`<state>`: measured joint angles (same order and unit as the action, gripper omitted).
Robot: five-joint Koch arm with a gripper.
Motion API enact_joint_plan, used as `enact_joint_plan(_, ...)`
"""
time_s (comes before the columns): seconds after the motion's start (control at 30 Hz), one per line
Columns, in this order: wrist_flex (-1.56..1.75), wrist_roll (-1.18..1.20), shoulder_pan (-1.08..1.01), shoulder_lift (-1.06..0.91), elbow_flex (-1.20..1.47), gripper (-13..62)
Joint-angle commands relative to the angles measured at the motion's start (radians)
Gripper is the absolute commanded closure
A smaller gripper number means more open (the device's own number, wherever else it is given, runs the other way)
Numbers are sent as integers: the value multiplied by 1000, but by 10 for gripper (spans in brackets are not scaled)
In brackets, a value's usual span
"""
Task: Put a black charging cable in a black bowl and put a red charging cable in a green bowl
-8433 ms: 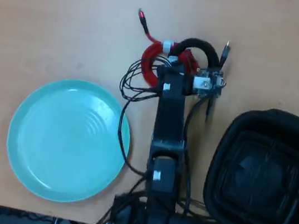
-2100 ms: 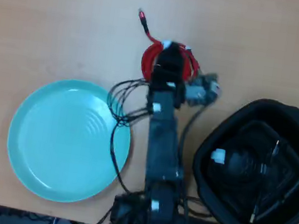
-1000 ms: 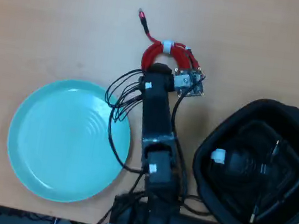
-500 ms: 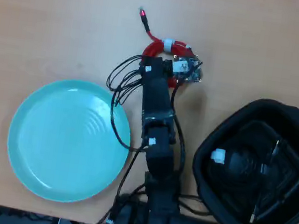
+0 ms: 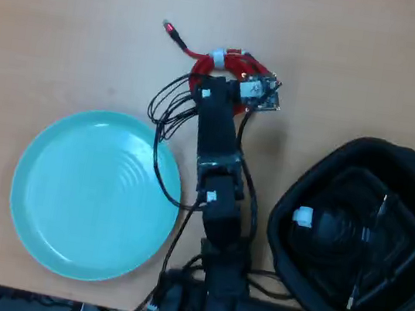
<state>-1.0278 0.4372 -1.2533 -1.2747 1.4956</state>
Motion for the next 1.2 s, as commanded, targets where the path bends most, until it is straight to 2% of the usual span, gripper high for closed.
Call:
enact_joint_plan(0.0, 35, 8, 15, -218, -112, 555)
enact_joint_plan(0.2, 198, 3, 14, -400, -130, 555)
enact_joint_plan(0.43, 308, -9, 38, -512, -126, 555)
enact_joint_plan(0.7, 313, -6, 213, -634, -124, 555)
enact_joint_plan(1.17, 364, 5, 597, -663, -106, 555)
